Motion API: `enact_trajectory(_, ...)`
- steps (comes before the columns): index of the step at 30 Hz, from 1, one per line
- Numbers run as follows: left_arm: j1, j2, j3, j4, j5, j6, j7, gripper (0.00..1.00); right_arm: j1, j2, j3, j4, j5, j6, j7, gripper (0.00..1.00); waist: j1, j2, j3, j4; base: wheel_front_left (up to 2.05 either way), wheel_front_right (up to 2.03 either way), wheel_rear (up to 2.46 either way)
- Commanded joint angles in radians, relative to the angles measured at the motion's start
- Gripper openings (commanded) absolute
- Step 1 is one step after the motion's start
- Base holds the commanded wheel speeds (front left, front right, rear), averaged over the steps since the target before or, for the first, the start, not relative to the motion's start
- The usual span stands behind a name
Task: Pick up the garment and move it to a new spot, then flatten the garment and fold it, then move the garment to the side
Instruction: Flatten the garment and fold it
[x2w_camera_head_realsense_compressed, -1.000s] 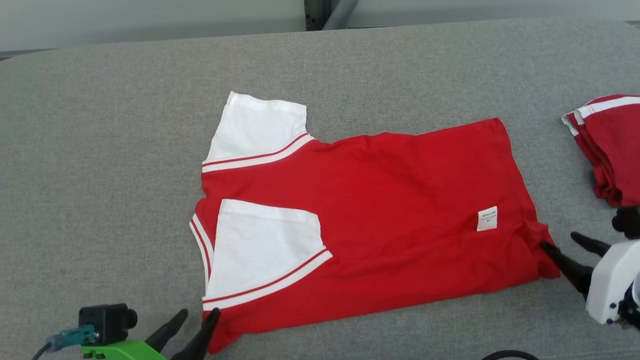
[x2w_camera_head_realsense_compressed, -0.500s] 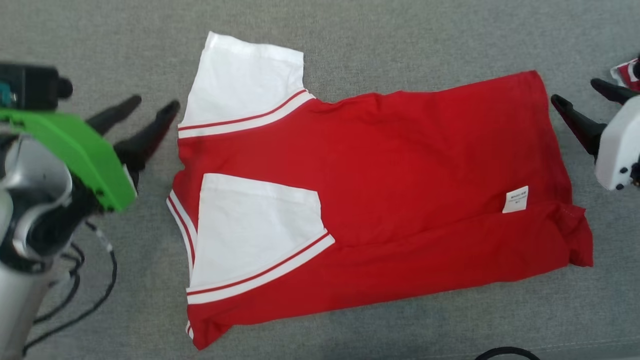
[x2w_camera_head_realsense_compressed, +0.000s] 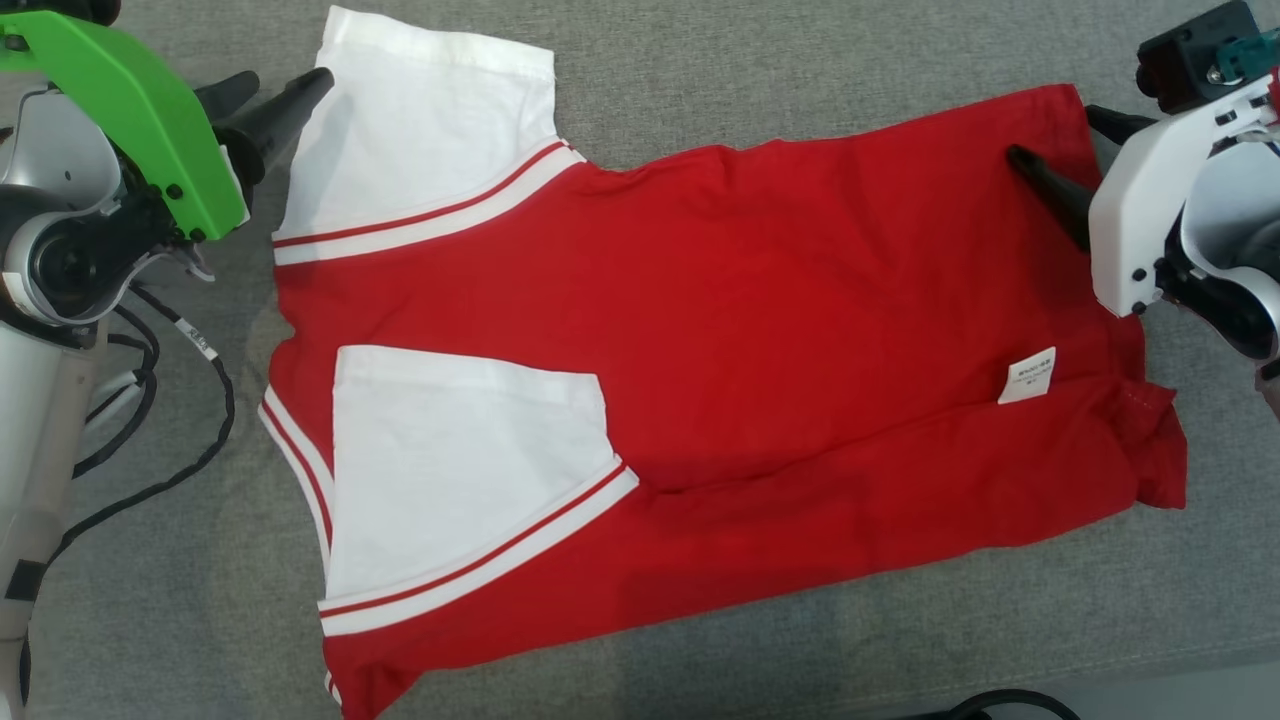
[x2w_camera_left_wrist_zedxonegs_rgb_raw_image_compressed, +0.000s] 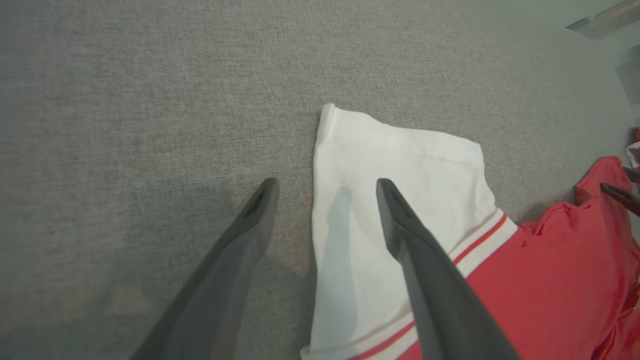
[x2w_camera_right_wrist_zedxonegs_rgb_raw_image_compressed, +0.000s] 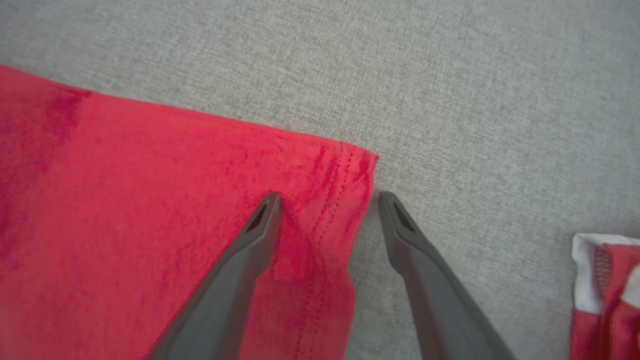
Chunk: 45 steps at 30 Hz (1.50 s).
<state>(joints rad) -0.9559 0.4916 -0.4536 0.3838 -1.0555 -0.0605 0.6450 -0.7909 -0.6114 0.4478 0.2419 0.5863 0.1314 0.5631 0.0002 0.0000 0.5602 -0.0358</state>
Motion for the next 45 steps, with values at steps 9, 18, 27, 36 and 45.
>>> enact_trajectory(9,-0.053,0.016,-0.013,0.095,0.015,-0.036,-0.01,1.0,-0.141,0.018,0.118,0.08,0.009,-0.002,-0.072,1.0,-0.0002,0.0,0.023,-0.055,0.0,0.0,0.0)
enact_trajectory(18,-0.082,0.03,-0.042,0.145,0.048,-0.052,-0.023,1.0,-0.229,0.041,0.211,0.131,0.029,-0.002,-0.119,1.0,-0.0002,0.0,0.026,-0.081,0.0,0.0,0.0)
enact_trajectory(27,-0.101,0.012,-0.059,0.174,0.012,-0.064,-0.01,0.75,-0.3,0.041,0.285,0.166,0.061,-0.002,-0.152,1.0,-0.0002,0.0,0.046,-0.092,0.0,0.0,0.0)
enact_trajectory(36,-0.096,0.007,-0.074,0.102,-0.069,-0.071,-0.004,0.0,-0.322,0.03,0.337,0.202,0.092,-0.002,-0.179,0.75,-0.0002,0.0,0.042,-0.076,0.0,0.0,0.0)
enact_trajectory(45,-0.072,0.047,-0.078,-0.077,-0.186,-0.071,-0.05,0.0,-0.333,0.007,0.39,0.223,0.158,-0.002,-0.203,0.0,-0.0002,0.0,0.014,-0.035,0.0,0.0,0.0)
